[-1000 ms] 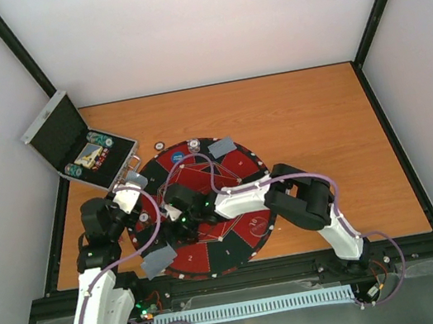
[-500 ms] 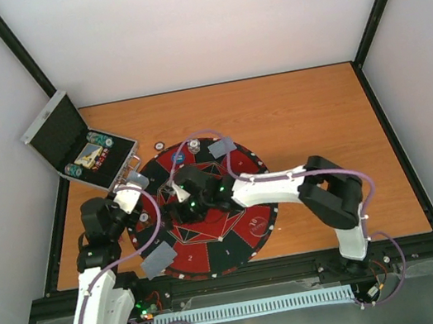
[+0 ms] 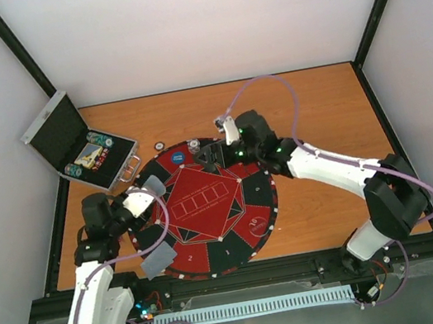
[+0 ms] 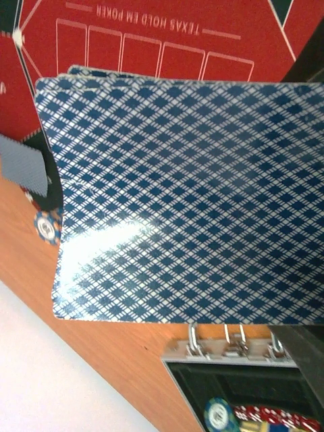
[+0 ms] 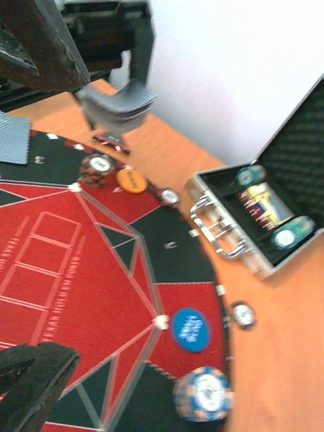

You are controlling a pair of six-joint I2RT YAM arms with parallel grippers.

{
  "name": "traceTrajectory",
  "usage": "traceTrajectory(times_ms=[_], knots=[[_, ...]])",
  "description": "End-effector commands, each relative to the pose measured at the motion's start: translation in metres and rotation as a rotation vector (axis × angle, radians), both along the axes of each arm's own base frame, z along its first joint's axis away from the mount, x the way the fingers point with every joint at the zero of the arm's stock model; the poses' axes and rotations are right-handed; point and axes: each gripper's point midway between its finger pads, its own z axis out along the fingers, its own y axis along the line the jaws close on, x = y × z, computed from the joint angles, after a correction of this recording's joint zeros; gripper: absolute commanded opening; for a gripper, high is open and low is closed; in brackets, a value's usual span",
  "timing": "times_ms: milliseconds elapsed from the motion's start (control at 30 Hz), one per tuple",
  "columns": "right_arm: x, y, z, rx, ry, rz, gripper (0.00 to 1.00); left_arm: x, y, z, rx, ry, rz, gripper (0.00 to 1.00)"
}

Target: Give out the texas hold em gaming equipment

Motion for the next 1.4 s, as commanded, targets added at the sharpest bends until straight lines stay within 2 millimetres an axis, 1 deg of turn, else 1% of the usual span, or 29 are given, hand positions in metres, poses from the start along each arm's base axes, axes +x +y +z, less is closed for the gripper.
traceTrajectory(times_ms=[0, 67, 100, 200, 367, 567, 667, 800, 933, 1067, 1133, 1233, 1367], knots=[[0.000, 0.018, 0.062, 0.160, -0.229, 0.213, 1.00, -0.002, -0.024, 0.019, 0.035, -0.084, -0.174, 0.53], [-0.001, 0.030, 0.062, 0.167, -0.217, 0.281, 1.00, 0.000, -0.029, 0.019, 0.036, -0.091, -0.191, 0.53], [0.002, 0.034, 0.051, 0.148, -0.186, 0.292, 1.00, 0.001, -0.030, 0.020, 0.037, -0.094, -0.196, 0.53], [0.001, 0.048, 0.038, 0.155, -0.141, 0.359, 1.00, 0.004, -0.032, 0.021, 0.044, -0.109, -0.205, 0.53], [-0.001, 0.072, 0.020, 0.144, -0.080, 0.443, 0.92, 0.010, -0.033, 0.027, 0.057, -0.132, -0.212, 0.53], [-0.015, 0.101, 0.004, 0.104, -0.062, 0.555, 0.88, 0.012, -0.032, 0.023, 0.084, -0.145, -0.219, 0.53], [-0.021, 0.111, -0.002, 0.101, -0.051, 0.593, 0.86, 0.013, -0.033, 0.022, 0.085, -0.150, -0.223, 0.54], [-0.014, 0.113, -0.021, 0.039, -0.040, 0.571, 0.83, 0.015, -0.034, 0.025, 0.082, -0.163, -0.224, 0.54], [-0.008, 0.111, -0.033, -0.016, -0.038, 0.546, 0.77, 0.015, -0.036, 0.024, 0.077, -0.164, -0.231, 0.54], [-0.004, 0.106, -0.035, -0.057, -0.064, 0.527, 0.69, 0.014, -0.036, 0.023, 0.073, -0.161, -0.235, 0.54], [-0.002, 0.102, -0.033, -0.072, -0.078, 0.519, 0.69, 0.014, -0.036, 0.022, 0.073, -0.159, -0.234, 0.54], [-0.002, 0.099, -0.028, -0.085, -0.096, 0.518, 0.66, 0.013, -0.036, 0.020, 0.071, -0.156, -0.234, 0.54], [-0.002, 0.098, -0.023, -0.085, -0.106, 0.518, 0.57, 0.013, -0.036, 0.020, 0.073, -0.156, -0.234, 0.54]])
